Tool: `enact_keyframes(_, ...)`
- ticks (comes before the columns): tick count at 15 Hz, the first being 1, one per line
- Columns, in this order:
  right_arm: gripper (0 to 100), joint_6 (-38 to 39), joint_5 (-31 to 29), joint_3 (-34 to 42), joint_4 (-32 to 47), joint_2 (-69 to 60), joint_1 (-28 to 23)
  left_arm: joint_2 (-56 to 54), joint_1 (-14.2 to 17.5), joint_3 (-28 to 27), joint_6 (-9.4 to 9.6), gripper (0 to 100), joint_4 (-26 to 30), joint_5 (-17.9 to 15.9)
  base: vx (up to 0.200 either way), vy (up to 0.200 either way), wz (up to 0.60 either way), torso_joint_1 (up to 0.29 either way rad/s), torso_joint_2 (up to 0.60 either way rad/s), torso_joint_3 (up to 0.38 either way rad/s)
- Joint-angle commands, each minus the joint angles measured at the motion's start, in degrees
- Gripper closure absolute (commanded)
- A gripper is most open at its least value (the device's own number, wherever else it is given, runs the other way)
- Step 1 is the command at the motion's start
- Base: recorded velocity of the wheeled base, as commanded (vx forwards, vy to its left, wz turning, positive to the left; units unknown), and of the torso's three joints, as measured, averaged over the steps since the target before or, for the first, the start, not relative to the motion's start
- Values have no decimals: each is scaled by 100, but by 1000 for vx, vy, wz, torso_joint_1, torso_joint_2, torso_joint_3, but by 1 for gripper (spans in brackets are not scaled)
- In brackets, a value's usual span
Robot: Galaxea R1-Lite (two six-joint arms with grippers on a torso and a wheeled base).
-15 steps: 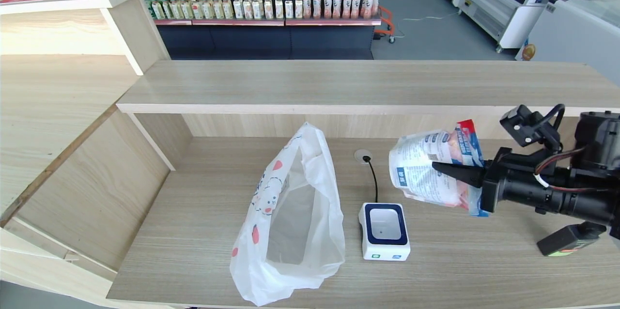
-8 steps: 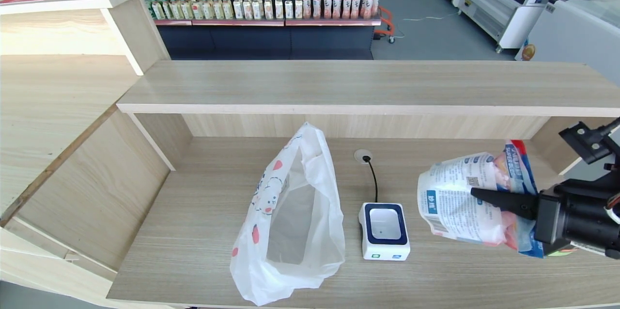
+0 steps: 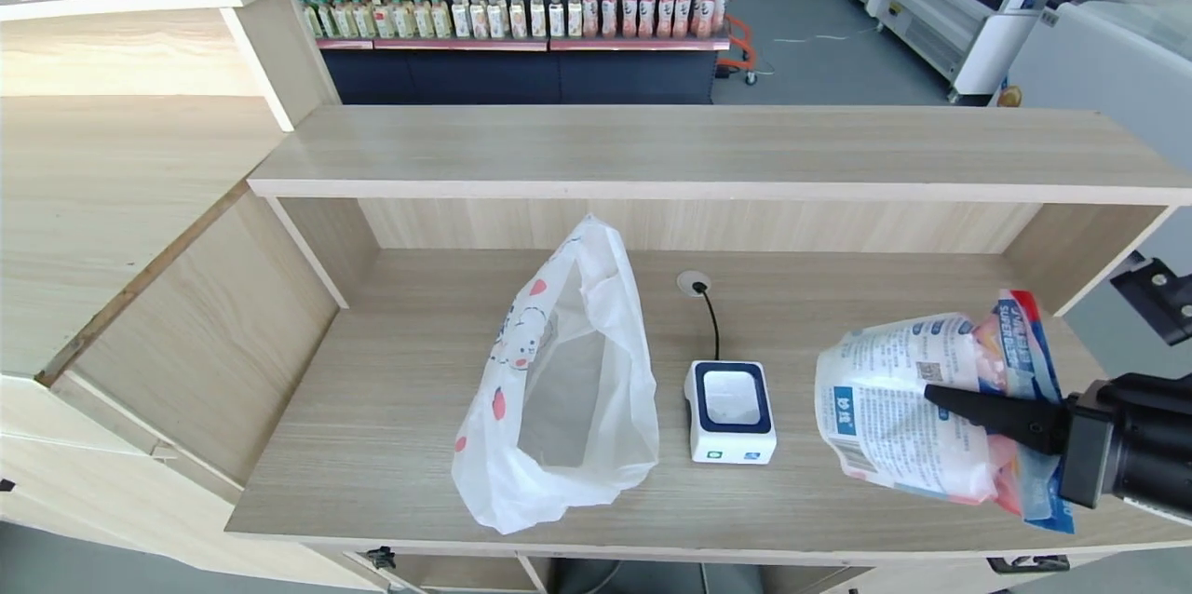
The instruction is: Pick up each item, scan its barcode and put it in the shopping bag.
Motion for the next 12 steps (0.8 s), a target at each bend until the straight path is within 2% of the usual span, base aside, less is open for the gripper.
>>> enact_keyframes(1, 100, 26, 1, 5, -1, 37, 2, -2, 0, 0, -4, 0, -2, 4, 0, 200, 0, 27, 22, 2)
enact_keyframes(8, 100, 281, 10, -74, 228, 117, 37, -2, 0, 0, -4, 0, -2, 4, 0, 200, 0, 10, 6, 2)
enact_keyframes(12, 100, 255, -34, -259, 325, 618, 151, -2, 0, 0, -4, 0, -2, 4, 0, 0, 0, 0, 0, 0)
